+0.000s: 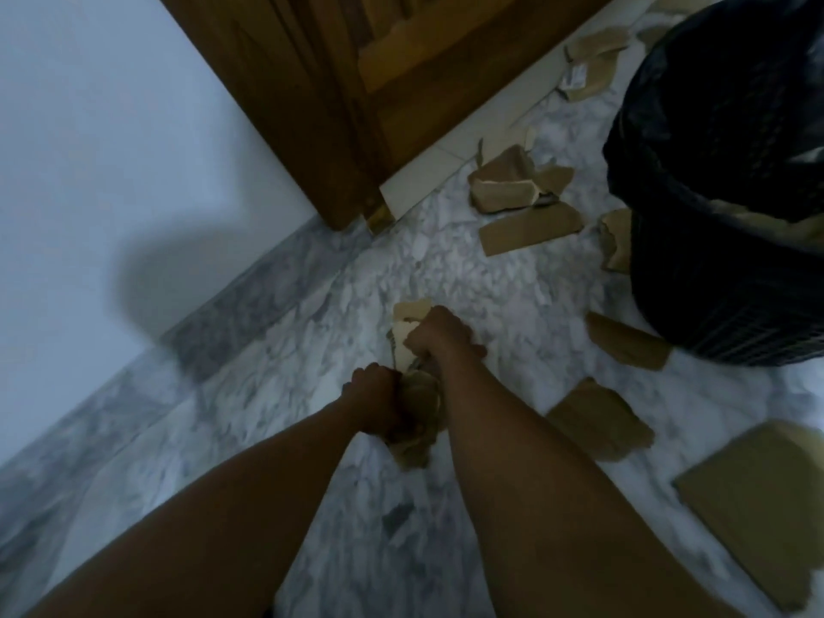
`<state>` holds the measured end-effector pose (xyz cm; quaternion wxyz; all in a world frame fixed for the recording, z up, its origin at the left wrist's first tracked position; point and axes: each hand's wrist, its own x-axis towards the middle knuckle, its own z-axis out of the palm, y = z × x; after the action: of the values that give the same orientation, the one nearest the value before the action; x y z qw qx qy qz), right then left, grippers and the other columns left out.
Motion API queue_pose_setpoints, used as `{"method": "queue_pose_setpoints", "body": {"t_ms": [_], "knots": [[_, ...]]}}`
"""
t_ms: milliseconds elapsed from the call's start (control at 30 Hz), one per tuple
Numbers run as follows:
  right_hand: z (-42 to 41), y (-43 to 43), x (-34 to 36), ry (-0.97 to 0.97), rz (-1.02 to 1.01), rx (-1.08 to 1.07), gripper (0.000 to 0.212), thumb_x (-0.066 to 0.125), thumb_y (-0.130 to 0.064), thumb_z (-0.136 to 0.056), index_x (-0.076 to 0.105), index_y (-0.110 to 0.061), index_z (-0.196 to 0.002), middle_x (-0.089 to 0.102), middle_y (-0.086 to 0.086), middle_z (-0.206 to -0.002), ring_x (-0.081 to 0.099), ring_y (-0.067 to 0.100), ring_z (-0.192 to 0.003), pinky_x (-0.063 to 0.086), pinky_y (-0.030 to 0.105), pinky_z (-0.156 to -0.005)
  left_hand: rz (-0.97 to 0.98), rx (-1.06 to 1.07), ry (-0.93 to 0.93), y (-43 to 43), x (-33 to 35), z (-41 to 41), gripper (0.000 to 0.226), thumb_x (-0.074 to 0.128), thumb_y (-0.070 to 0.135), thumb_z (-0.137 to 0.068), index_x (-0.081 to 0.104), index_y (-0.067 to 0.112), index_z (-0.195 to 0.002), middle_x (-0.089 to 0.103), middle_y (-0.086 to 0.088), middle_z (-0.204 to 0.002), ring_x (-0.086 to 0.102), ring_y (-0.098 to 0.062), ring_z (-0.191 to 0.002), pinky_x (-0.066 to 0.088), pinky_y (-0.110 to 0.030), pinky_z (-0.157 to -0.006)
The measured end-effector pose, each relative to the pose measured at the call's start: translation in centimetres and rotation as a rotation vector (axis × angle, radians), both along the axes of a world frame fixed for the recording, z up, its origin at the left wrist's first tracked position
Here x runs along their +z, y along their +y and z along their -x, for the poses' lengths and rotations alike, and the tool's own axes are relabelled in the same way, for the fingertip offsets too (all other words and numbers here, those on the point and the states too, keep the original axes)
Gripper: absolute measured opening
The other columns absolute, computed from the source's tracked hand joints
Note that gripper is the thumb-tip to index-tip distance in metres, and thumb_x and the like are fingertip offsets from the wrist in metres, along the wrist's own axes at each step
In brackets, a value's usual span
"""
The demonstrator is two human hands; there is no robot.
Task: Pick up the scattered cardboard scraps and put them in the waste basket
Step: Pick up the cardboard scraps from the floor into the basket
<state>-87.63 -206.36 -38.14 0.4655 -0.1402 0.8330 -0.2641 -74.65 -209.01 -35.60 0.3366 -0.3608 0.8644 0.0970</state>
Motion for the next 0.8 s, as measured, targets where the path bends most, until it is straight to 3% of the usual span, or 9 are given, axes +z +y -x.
{"method": "queue_pose_setpoints", "body": {"t_ms": [100, 233, 300, 367, 467, 533, 633, 733, 800], "knots": [[0.6, 1.5, -0.5, -0.082, 0.222, -0.192, 0.047, 0.066, -0.023, -0.086, 0.052, -0.013, -0.129, 0.058, 0.012, -0.13, 0.058, 0.029, -0.112, 0.049, 0.044, -0.1, -0.085, 0.018, 0.064, -0.5, 0.8, 0.5, 0.052, 0.083, 0.045, -0.073, 0.066, 0.016, -0.113, 0.066, -0.002, -0.111, 0.061, -0.014, -0.094, 0.05, -0.023, -0.079], [0.3, 6.4, 1.2, -0.041, 0.334, -0.287, 0.073, 0.06, -0.021, -0.095, 0.02, -0.008, -0.154, 0.037, 0.016, -0.151, 0.042, 0.033, -0.135, 0.04, 0.036, -0.107, -0.083, -0.123, 0.042, 0.1, 2.4, 1.4, 0.042, 0.078, 0.038, -0.081, 0.067, 0.009, -0.11, 0.067, -0.007, -0.11, 0.063, -0.018, -0.097, 0.05, -0.023, -0.076], [-0.1, 8.4, 2.5, 0.074, 0.34, -0.292, 0.069, 0.06, -0.022, -0.095, 0.023, -0.007, -0.152, 0.038, 0.017, -0.15, 0.042, 0.034, -0.135, 0.04, 0.036, -0.105, -0.041, -0.241, 0.014, -0.1, 4.0, 2.5, 0.039, 0.073, 0.036, -0.085, 0.065, 0.006, -0.11, 0.066, -0.012, -0.113, 0.063, -0.021, -0.097, 0.047, -0.023, -0.071], [0.1, 9.7, 5.2, 0.159, 0.382, -0.323, 0.065, 0.059, -0.024, -0.096, 0.026, -0.007, -0.15, 0.041, 0.016, -0.148, 0.044, 0.034, -0.133, 0.041, 0.037, -0.102, 0.031, -0.341, 0.045, -0.9, 6.3, 4.3, 0.046, 0.074, 0.035, -0.084, 0.063, 0.005, -0.116, 0.064, -0.014, -0.12, 0.064, -0.026, -0.105, 0.048, -0.026, -0.078], [2.0, 10.5, 12.0, 0.186, 0.623, -0.477, 0.046, 0.054, -0.03, -0.099, 0.041, -0.01, -0.138, 0.055, 0.014, -0.126, 0.058, 0.035, -0.11, 0.051, 0.038, -0.079, 0.171, -0.42, 0.173, -2.1, 11.7, 7.9, 0.053, 0.072, 0.035, -0.086, 0.058, 0.003, -0.125, 0.06, -0.016, -0.126, 0.062, -0.031, -0.112, 0.05, -0.033, -0.088], [3.4, 11.3, 17.5, 0.356, 0.674, -0.546, 0.037, 0.056, -0.03, -0.099, 0.046, -0.011, -0.129, 0.057, 0.008, -0.109, 0.06, 0.029, -0.092, 0.052, 0.037, -0.065, 0.241, -0.4, 0.345, -2.3, 16.1, 10.7, 0.055, 0.072, 0.033, -0.088, 0.056, 0.001, -0.129, 0.058, -0.017, -0.129, 0.059, -0.033, -0.117, 0.049, -0.036, -0.09], [5.5, 13.8, 24.1, 0.717, 0.704, -0.589, 0.035, 0.06, -0.019, -0.096, 0.047, -0.012, -0.128, 0.054, -0.002, -0.104, 0.054, 0.016, -0.093, 0.042, 0.028, -0.076, 0.147, -0.238, 0.795, -1.2, 22.2, 15.0, 0.066, 0.076, 0.031, -0.084, 0.05, 0.003, -0.138, 0.053, -0.018, -0.139, 0.052, -0.035, -0.127, 0.045, -0.042, -0.101], [7.2, 17.3, 27.4, 0.869, 0.717, -0.814, 0.031, 0.052, -0.02, -0.098, 0.043, -0.006, -0.125, 0.055, 0.005, -0.112, 0.052, 0.017, -0.093, 0.037, 0.022, -0.071, -0.236, 0.036, 1.232, 3.0, 26.7, 18.4, 0.059, 0.069, 0.021, -0.089, 0.045, 0.009, -0.142, 0.053, -0.013, -0.138, 0.053, -0.03, -0.127, 0.047, -0.038, -0.103], [8.5, 19.3, 28.5, 0.822, 0.69, -0.951, 0.039, 0.046, -0.026, -0.101, 0.037, -0.002, -0.13, 0.054, 0.012, -0.119, 0.056, 0.025, -0.099, 0.043, 0.029, -0.073, -0.504, 0.09, 1.317, 6.5, 28.3, 19.9, 0.057, 0.063, 0.021, -0.092, 0.042, 0.013, -0.144, 0.053, -0.008, -0.138, 0.053, -0.026, -0.124, 0.048, -0.038, -0.101]]}}
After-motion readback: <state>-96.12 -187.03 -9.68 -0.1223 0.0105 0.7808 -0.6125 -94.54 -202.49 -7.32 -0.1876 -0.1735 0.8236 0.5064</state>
